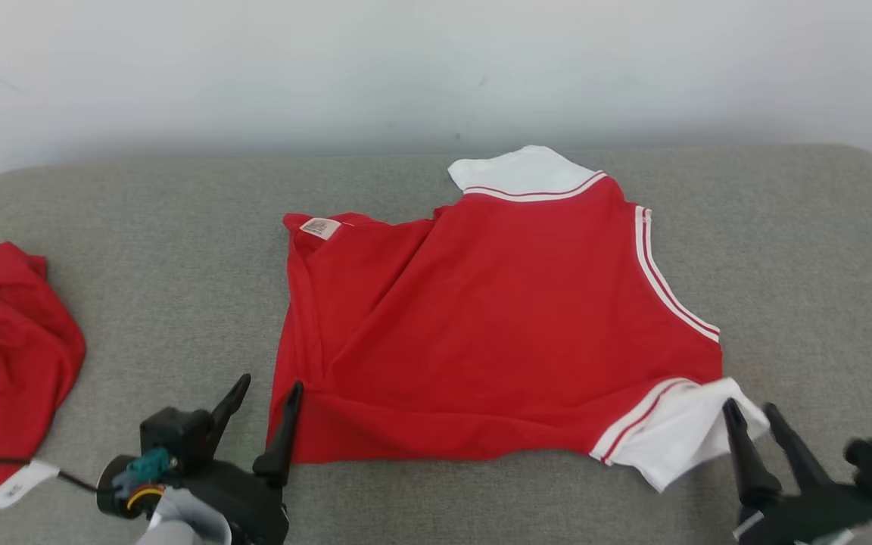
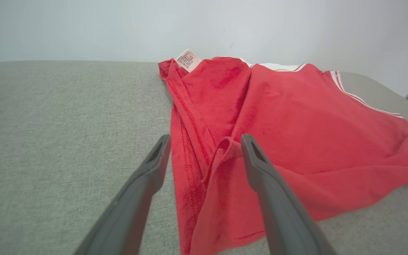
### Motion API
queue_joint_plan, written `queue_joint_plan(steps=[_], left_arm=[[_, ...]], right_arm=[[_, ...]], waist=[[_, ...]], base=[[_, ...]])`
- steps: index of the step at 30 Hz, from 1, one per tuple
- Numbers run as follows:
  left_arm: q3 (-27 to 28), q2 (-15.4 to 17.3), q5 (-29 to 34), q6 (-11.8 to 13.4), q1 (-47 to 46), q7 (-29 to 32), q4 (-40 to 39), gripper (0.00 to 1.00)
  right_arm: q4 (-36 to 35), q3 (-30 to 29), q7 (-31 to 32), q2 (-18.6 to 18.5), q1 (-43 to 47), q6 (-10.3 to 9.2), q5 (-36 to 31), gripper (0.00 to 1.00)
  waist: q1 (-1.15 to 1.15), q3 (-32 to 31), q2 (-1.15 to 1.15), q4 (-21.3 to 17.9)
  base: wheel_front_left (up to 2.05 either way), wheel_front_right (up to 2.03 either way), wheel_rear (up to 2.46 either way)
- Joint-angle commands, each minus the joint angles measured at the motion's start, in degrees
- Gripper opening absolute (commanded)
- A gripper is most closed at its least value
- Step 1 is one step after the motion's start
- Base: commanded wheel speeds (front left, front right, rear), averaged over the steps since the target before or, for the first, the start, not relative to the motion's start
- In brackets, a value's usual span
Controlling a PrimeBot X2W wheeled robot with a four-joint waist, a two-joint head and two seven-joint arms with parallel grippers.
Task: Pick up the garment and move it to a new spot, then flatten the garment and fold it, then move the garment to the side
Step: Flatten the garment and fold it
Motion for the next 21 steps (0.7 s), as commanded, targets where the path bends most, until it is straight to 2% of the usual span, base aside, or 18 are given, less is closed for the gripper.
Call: queue_joint_plan(steps=[1, 6, 12, 15, 21], left_arm=[[1.48, -0.4, 1.15, 0.08, 2.81, -0.2, -2.41, 1.0], [3.74, 0.15, 2.68, 0.08, 7.42, -0.21, -6.57, 1.0], [8.67, -0.98, 5.47, 0.08, 13.79, -0.2, -11.88, 1.0], [11.03, -2.36, 6.53, 0.08, 16.76, -0.2, -14.57, 1.0], [14.5, -4.82, 9.55, 0.08, 21.97, -0.21, -18.74, 1.0]], right_arm=[[-1.95, -1.95, -1.26, 0.0, 3.24, 0.09, -0.3, 1.0], [-7.43, -5.57, -1.09, 0.65, 9.79, 0.09, -0.98, 1.0], [-14.66, -8.61, 1.55, 2.88, 16.38, 0.09, -1.25, 1.0], [-15.91, -9.18, 2.81, 3.47, 17.84, 0.1, -2.31, 1.0], [-15.04, -9.43, 3.48, 1.92, 19.5, 0.1, -9.57, 1.0]], waist=[[0.0, -0.64, 0.0, 1.02], [0.0, -0.57, 0.0, 1.66], [0.0, -0.04, 0.0, 1.05], [0.0, 0.12, 0.0, 0.98], [0.0, -0.04, 0.0, 1.28]], base=[[0.0, 0.0, 0.0], [0.0, 0.0, 0.0], [0.0, 0.0, 0.0], [0.0, 0.0, 0.0], [0.0, 0.0, 0.0]])
